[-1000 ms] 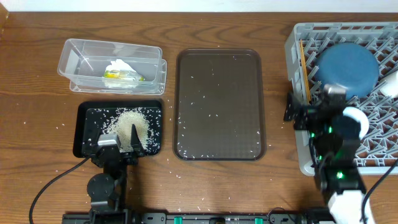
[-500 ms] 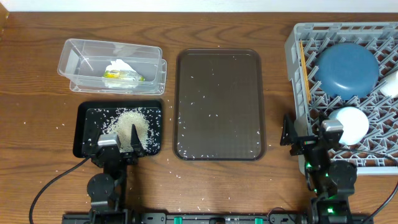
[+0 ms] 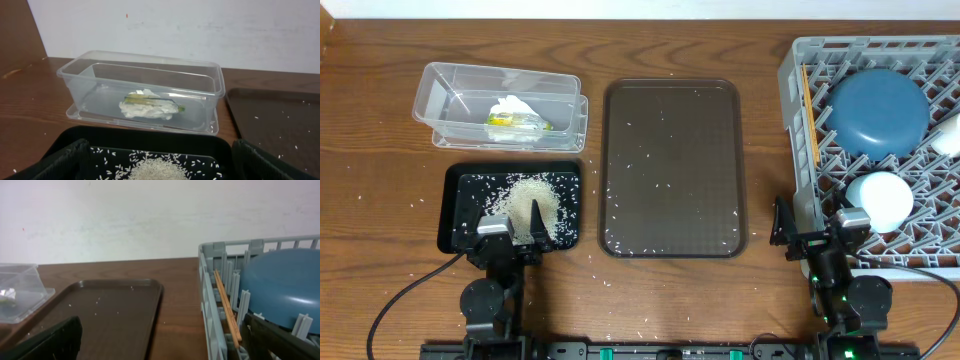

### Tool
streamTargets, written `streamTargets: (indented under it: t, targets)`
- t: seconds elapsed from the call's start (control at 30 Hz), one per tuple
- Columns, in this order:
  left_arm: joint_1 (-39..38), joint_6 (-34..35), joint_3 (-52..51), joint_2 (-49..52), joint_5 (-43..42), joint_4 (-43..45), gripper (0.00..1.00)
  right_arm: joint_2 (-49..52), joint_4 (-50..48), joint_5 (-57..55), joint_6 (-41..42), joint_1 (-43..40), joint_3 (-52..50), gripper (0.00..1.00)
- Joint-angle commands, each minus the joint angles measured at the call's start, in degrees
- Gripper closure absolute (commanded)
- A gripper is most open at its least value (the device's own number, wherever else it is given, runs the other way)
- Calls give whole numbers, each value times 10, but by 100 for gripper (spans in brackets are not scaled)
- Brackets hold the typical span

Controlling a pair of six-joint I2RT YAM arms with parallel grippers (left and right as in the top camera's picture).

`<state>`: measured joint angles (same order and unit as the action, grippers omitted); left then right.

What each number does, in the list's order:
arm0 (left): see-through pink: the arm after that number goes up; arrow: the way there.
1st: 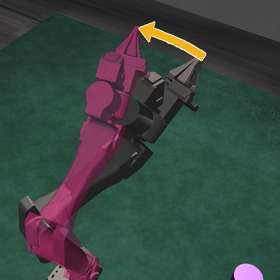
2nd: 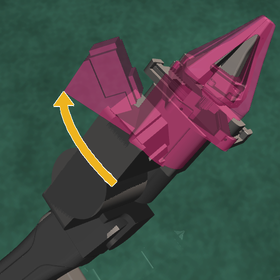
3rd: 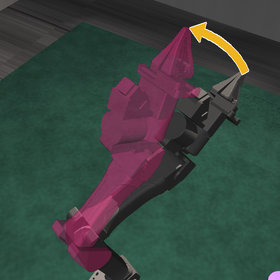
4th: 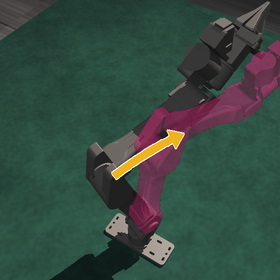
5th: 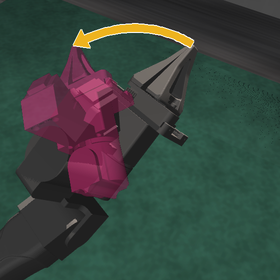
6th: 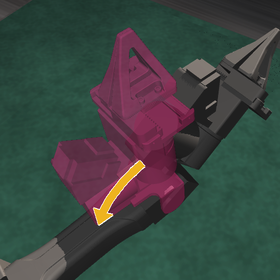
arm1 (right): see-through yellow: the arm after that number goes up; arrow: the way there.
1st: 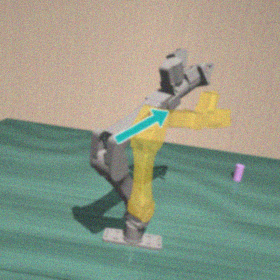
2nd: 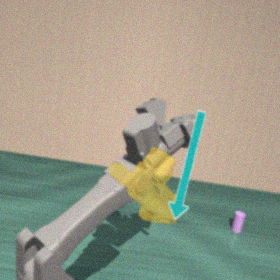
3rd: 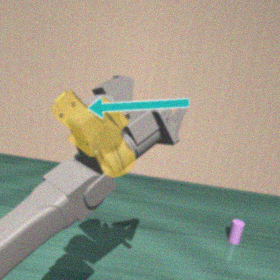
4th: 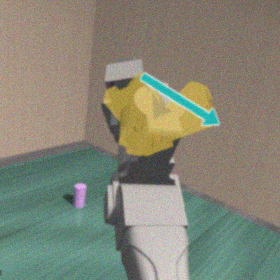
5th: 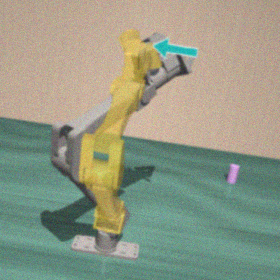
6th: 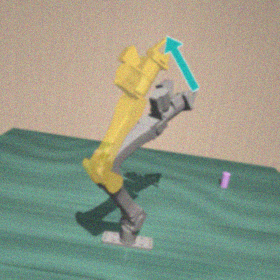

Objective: Sort waste into correct bins and load items into the dishwasher rack

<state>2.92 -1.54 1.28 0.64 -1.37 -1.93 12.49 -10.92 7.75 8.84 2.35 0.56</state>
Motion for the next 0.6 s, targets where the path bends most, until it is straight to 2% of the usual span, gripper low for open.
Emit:
streamTargets:
  t: [0.0,0.23,0.57]
  targets:
    - [3,-4,-10,-4,7,-21,7,-31,26,2,-18,7,-2,1]
    - [3,-4,-10,-3,7,-21,8,-123,137,2,-38,7,-2,1]
    - [3,-4,-10,-4,7,-21,7,-122,148,-3,-38,7,-2,1]
